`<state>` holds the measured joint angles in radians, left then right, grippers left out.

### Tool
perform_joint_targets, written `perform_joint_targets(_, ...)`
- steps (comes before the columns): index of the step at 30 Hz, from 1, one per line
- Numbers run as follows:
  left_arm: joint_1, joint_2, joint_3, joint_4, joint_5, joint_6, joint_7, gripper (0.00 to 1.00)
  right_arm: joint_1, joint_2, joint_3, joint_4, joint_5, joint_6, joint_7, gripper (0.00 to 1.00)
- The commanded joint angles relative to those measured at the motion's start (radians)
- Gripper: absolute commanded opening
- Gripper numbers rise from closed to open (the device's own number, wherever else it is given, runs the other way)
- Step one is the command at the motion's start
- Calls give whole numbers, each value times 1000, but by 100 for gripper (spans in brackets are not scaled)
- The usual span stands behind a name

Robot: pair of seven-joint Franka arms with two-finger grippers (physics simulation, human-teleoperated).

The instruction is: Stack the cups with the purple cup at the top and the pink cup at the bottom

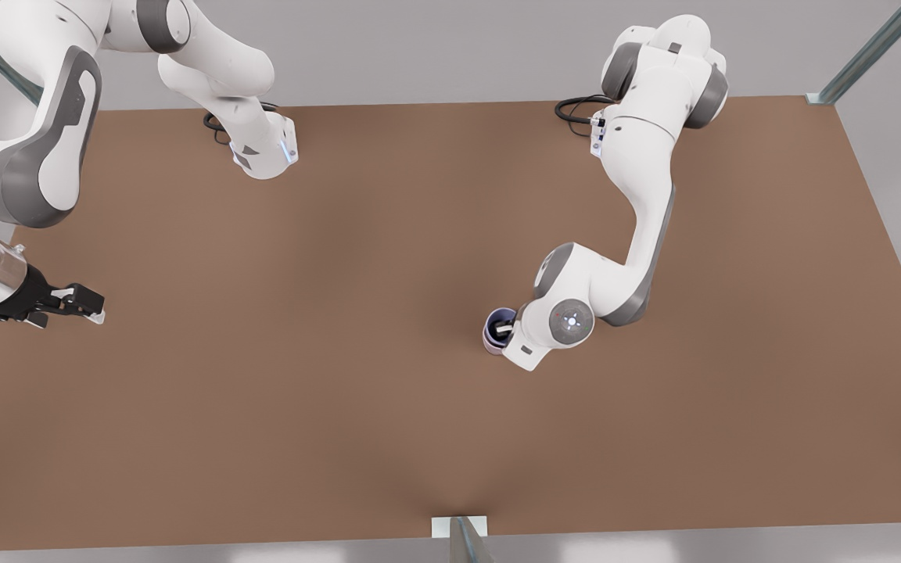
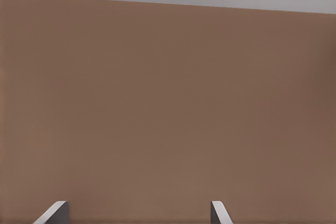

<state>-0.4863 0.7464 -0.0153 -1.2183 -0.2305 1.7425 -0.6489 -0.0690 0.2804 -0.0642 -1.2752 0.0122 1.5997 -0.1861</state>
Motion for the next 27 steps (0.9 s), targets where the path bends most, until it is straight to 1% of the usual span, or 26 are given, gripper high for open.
perform_joint_targets(1, 0, 1, 0, 0, 0, 6, -31, 23, 0, -1, 0, 1, 3, 0, -10, 100)
perform_joint_targets(2, 0, 5, 0, 0, 0, 6, -9, 48, 0, -1, 0, 1, 3, 0, -12, 100)
perform_joint_targets(3, 0, 5, 0, 0, 2, 6, -5, 61, 0, -1, 0, 1, 2, 0, -12, 100)
perform_joint_targets(4, 0, 5, 0, 0, 2, 6, -3, 63, 0, -1, -2, 1, 3, 0, -12, 100)
perform_joint_targets(9, 0, 5, 0, 0, 2, 6, -5, 64, 0, -1, -2, 1, 3, 0, -10, 100)
perform_joint_targets(12, 0, 2, 0, 0, 2, 3, -6, 66, 0, -1, -2, 1, 5, 2, -9, 100)
perform_joint_targets(13, 0, 2, 0, 0, 2, 5, -6, 76, 0, -1, -3, 1, 5, 2, -9, 100)
perform_joint_targets(14, 0, 1, 1, 0, 3, 5, -6, 95, 0, -1, -2, 1, 5, 3, -9, 100)
perform_joint_targets(15, 0, 1, 1, 0, 3, 3, -8, 100, -2, -1, -3, 1, 5, 2, -9, 100)
perform_joint_targets(21, 0, -13, 6, 2, 3, -6, -12, 100, -3, -3, -6, 1, 5, 0, -6, 100)
perform_joint_targets(23, 2, -41, 11, 2, 19, -11, -2, 100, -3, -3, -6, 1, 5, 2, -6, 100)
perform_joint_targets(24, 3, -71, 14, 2, 53, -38, 84, 100, -3, -3, -6, 1, 5, 2, -6, 100)
perform_joint_targets(25, 6, -133, 86, 2, 66, -136, 279, 100, -3, -3, -5, 1, 5, 0, -6, 100)
perform_joint_targets(27, 6, -220, 202, 0, 66, -230, 482, 100, -5, -6, -9, 8, 6, 3, -6, 100)
